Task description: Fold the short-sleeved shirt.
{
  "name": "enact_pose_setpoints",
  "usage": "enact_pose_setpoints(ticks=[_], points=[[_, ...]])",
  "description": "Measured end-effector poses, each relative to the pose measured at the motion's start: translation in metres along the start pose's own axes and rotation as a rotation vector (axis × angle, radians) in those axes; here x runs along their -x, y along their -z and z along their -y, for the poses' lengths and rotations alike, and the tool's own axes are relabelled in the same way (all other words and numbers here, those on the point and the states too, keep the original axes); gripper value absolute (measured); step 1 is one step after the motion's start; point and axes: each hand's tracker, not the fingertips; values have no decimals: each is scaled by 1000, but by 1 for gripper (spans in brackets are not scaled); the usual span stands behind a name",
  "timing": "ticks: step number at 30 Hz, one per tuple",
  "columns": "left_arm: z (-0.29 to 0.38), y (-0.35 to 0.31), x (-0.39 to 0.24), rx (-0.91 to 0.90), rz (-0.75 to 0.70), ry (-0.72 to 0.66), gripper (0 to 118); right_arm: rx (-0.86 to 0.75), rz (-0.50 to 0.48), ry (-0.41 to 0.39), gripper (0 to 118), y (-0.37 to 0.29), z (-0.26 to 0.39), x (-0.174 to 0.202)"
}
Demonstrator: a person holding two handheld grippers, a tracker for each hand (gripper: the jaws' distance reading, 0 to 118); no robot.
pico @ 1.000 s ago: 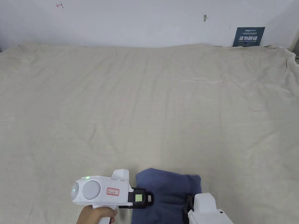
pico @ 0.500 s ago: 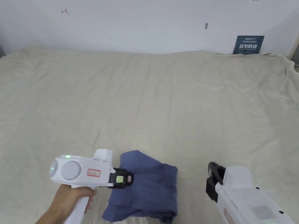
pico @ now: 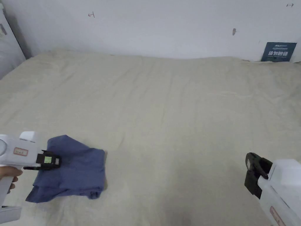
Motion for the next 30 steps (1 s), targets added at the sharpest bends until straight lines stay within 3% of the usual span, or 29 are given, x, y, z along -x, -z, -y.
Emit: enact_pose_setpoints(ticks=[6, 15, 17, 19, 20, 23, 24, 30], points=[[2, 12, 46, 39, -106, -104, 20, 15, 10, 4, 0, 9, 5, 0], [24, 62, 47, 89, -224, -203, 25, 63, 29, -4, 0, 10, 17, -8], [24, 61, 46, 71, -236, -222, 45, 67, 34, -5, 0, 7, 17, -11], [23, 59, 40, 62, -275, -213, 49, 68, 38, 1, 0, 5, 16, -14], [22, 54, 38, 56, -299, -200, 58, 66, 39, 4, 0, 3, 14, -15], [21, 31, 24, -38, -301, -173, 100, 51, 47, 2, 0, -2, 6, -17], [20, 20, 20, -91, -294, -167, 105, 43, 50, 1, 0, -4, 2, -18], [15, -55, -29, -396, -227, -127, 106, -2, 100, 3, 0, -23, -29, -18]])
